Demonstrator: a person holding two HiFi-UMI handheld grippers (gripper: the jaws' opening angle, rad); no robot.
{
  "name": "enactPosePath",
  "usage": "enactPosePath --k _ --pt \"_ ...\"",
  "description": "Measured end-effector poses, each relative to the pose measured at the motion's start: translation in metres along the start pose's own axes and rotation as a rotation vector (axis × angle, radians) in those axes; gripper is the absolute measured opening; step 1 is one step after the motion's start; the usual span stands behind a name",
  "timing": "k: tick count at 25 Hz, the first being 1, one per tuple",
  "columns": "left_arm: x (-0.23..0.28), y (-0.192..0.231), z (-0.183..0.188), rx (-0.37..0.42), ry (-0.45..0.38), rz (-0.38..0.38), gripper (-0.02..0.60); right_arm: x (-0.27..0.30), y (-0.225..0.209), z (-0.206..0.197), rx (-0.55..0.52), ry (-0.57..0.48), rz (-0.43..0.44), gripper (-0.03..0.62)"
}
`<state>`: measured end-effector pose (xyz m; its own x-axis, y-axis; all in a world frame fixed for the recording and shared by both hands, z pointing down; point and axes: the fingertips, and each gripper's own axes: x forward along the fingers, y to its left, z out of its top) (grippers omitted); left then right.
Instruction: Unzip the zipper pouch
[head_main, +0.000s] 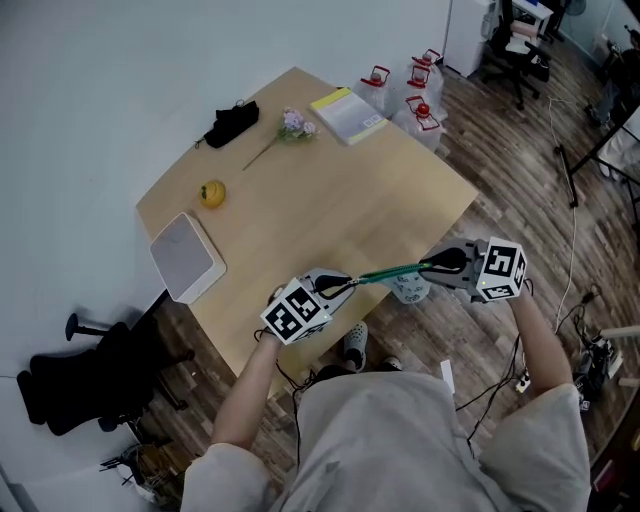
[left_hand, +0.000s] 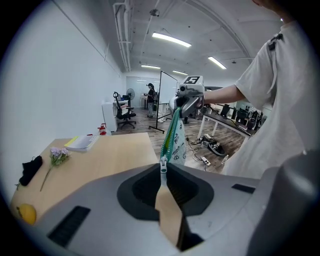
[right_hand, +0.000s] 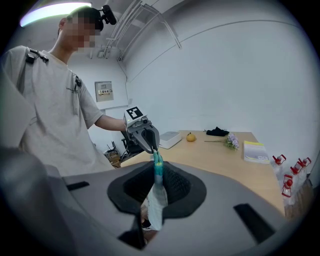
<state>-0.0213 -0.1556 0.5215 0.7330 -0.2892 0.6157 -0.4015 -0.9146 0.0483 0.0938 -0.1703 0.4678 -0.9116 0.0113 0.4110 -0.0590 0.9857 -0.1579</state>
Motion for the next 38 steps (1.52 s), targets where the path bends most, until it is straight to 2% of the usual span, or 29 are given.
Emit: enactPosePath --k 4,11,19,22,29,38 --pt "-0.003 0.003 -0.011 -0.024 0.012 0.008 0.051 0.0 -0.002 -0.003 0.008 -0.004 -0.002 0.057" --pt "-0.007 0.01 -0.006 -0.057 -0.022 0.031 0.051 -0.001 -0.006 0.002 0.007 -0.018 -0.034 0.057" --pt "-0.012 0.033 0.001 -0.195 -0.148 0.118 0.052 0.002 -0.027 0.017 0.027 -0.061 -0.147 0.055" --pt "-0.015 0.045 0.005 -0.239 -0.195 0.183 0.052 0.002 -0.036 0.024 0.043 -0.087 -0.19 0.055" --pt "-0.036 0.082 0.036 -0.344 -0.359 0.344 0.074 0.0 -0.072 0.045 0.137 -0.197 -0.301 0.055" --pt "-0.05 0.097 0.056 -0.397 -0.436 0.463 0.075 -0.01 -0.096 0.05 0.205 -0.232 -0.508 0.055"
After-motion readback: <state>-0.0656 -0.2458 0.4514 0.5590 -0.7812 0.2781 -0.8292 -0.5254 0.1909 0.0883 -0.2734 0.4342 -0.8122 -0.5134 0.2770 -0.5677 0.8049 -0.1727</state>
